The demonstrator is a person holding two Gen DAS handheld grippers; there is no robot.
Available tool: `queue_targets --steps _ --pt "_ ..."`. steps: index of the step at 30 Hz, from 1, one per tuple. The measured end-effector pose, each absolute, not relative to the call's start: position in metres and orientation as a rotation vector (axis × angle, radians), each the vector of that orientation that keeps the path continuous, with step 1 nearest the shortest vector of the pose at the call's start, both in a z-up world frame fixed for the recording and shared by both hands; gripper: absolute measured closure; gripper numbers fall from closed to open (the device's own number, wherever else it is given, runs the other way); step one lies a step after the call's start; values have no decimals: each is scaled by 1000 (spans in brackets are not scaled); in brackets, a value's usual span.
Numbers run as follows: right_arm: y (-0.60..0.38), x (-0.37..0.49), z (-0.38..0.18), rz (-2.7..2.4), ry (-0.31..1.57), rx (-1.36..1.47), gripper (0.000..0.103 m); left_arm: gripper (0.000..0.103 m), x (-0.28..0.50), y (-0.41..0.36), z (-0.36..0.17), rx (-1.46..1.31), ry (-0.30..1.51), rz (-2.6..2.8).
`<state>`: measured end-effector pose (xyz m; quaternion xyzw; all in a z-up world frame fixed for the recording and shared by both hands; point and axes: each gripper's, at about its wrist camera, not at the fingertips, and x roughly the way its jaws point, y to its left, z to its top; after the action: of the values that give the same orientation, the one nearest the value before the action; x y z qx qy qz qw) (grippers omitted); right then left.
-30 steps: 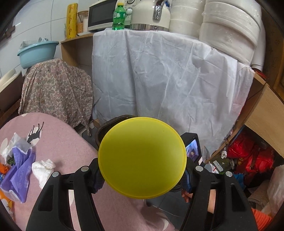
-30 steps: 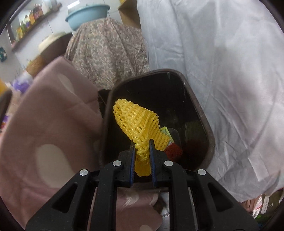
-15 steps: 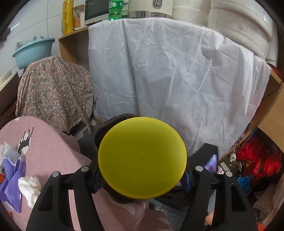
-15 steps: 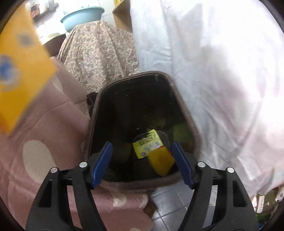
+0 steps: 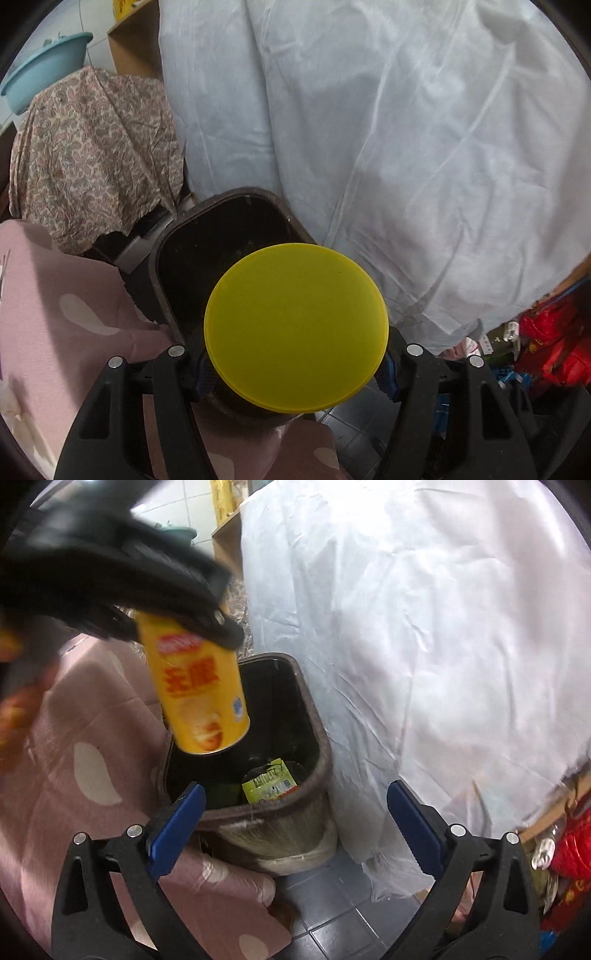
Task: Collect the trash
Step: 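Lower the Lay's can into the bin and open the left gripper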
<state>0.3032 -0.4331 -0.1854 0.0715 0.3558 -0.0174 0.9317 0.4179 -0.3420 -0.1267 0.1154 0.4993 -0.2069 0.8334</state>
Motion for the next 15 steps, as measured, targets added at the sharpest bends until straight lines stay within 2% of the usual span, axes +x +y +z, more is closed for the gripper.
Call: queue_targets --steps 15 --pt "-444 273 -197 -65 729 172 6 37 452 -357 -206 313 1200 -289"
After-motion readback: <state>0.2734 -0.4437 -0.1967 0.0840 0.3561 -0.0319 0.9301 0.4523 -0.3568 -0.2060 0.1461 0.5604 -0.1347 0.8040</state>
